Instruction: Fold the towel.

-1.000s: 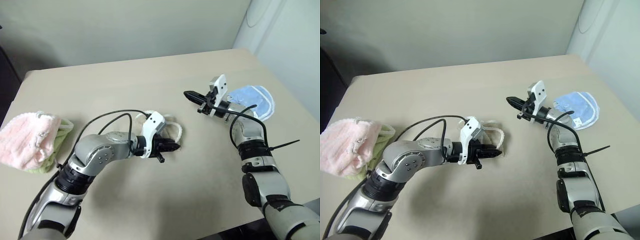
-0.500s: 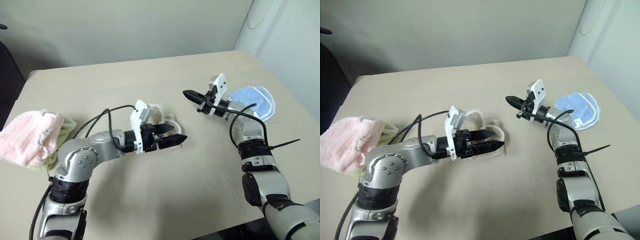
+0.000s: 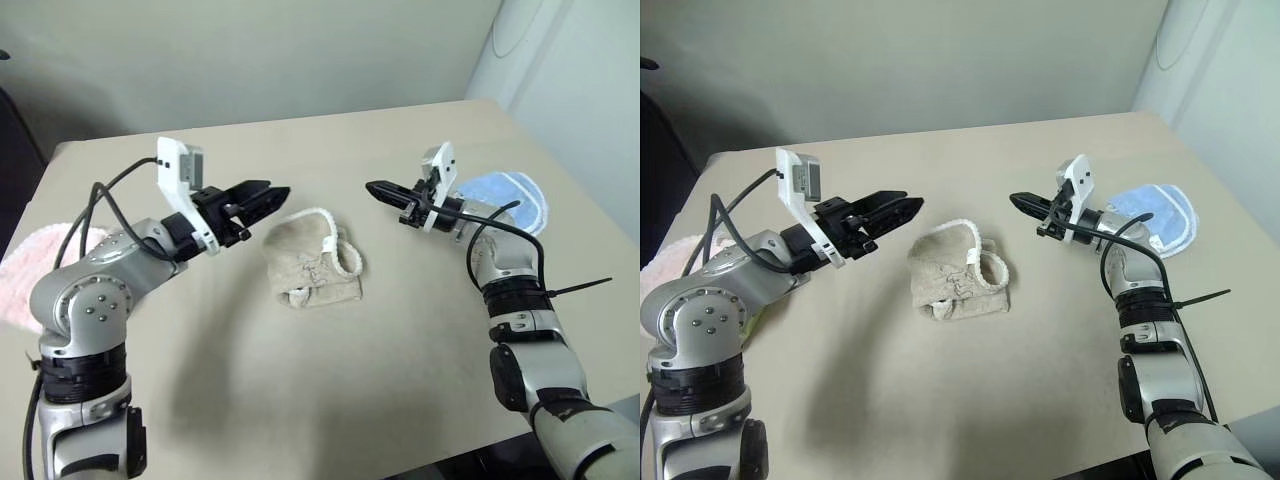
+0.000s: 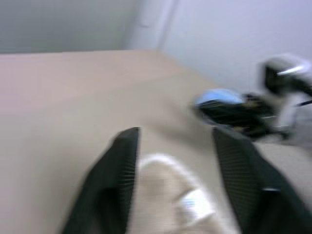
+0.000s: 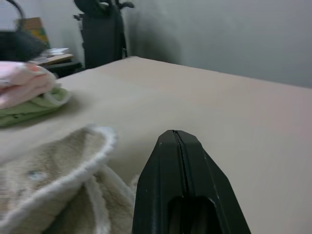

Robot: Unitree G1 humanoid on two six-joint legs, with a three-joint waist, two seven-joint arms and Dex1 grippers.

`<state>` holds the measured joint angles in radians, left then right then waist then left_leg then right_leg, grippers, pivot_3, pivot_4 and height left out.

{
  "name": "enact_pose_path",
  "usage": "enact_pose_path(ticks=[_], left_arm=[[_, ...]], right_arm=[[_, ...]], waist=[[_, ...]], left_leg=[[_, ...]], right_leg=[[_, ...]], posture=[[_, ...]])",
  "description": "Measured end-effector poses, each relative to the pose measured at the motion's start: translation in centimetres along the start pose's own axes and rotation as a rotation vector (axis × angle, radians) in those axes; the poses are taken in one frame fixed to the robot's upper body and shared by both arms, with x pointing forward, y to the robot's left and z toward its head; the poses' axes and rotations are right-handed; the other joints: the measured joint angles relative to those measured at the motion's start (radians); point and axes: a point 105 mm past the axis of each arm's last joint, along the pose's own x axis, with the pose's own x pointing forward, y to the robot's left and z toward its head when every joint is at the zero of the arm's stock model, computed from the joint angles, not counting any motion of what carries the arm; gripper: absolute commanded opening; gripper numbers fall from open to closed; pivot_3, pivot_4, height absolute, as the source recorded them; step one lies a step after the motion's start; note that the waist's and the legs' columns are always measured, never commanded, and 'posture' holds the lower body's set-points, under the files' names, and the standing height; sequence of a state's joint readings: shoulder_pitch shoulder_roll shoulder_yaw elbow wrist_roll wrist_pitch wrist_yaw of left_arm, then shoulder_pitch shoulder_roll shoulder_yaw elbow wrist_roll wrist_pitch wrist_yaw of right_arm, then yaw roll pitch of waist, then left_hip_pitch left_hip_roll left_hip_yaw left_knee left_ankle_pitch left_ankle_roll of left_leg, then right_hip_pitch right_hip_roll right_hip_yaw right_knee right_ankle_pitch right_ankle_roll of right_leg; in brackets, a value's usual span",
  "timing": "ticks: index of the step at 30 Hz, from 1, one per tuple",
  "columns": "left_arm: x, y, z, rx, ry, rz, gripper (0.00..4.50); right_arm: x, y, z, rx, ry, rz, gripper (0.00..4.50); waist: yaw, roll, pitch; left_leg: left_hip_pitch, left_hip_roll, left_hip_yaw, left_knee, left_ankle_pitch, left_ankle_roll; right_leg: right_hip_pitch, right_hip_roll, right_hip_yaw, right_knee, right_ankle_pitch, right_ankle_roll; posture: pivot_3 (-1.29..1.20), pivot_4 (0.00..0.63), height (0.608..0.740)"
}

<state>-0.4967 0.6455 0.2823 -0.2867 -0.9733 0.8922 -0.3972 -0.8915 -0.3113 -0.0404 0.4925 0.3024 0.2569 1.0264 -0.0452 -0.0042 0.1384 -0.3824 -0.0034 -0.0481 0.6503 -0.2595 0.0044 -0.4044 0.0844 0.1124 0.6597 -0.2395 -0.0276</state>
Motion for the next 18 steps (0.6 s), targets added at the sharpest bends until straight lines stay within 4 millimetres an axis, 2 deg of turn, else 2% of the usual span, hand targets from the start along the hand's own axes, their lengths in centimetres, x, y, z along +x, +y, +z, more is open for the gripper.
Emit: enact_pose_path(ticks=[2,4,7,9,12,16,18], left_arm=[[0.0,-0.2,-0.8,0.007,0.017,-0.023,0.64],[0.0,-0.8,-1.6,0.027,0.047,-0.055,0.01],[0.4,-1.7,-4.1,0.053,0.142,-0.106,0.01],[0.7,-1.9,-5.6,0.070,0.198,-0.116,0.01],[0.9,-1.6,-8.4,0.107,0.292,-0.114,0.01],[1.2,0.1,-12.3,0.111,0.402,-0.054,0.01],[1.3,0.5,-13.4,0.094,0.410,-0.041,0.01]], right_arm=[[0.3,1.1,0.2,0.005,0.000,0.048,0.00],[0.5,2.0,0.2,0.015,0.006,0.084,0.00],[0.8,3.9,-0.3,0.037,0.021,0.150,0.00],[1.0,5.0,-1.2,0.057,0.051,0.182,0.00],[1.7,6.6,-4.5,0.109,0.148,0.208,0.00],[2.1,6.5,-9.8,0.198,0.284,0.152,0.00],[2.1,6.5,-11.3,0.200,0.315,0.144,0.00]], waist=[[0.000,0.000,0.000],[0.000,0.000,0.000],[0.001,-0.001,0.000],[0.001,-0.001,-0.001],[0.001,-0.002,-0.001],[0.002,-0.002,-0.001],[0.003,-0.002,-0.001]], left_leg=[[0.000,0.000,0.000,0.000,0.000,0.000],[0.000,0.000,0.000,0.000,0.000,0.000],[0.000,0.000,0.000,0.000,0.000,0.000],[0.000,0.000,0.000,0.001,0.000,0.000],[0.001,0.000,-0.001,0.001,0.000,0.000],[0.001,0.000,-0.001,0.001,-0.001,0.001],[0.000,0.000,0.000,0.001,-0.001,0.001]], right_leg=[[0.000,0.000,0.000,0.000,0.000,0.000],[0.000,0.000,0.000,0.000,0.000,0.000],[0.000,0.000,0.000,0.000,0.000,0.000],[0.001,0.000,0.000,0.000,0.000,0.000],[0.001,0.000,0.000,0.001,0.000,0.000],[0.000,0.000,0.000,0.002,0.000,0.000],[0.000,0.000,0.000,0.002,0.000,0.000]], posture=[[0.00,0.150,0.740],[0.00,0.150,0.740],[0.00,0.150,0.740],[0.00,0.150,0.740],[0.00,0.150,0.740],[0.00,0.150,0.740],[0.00,0.150,0.740]])
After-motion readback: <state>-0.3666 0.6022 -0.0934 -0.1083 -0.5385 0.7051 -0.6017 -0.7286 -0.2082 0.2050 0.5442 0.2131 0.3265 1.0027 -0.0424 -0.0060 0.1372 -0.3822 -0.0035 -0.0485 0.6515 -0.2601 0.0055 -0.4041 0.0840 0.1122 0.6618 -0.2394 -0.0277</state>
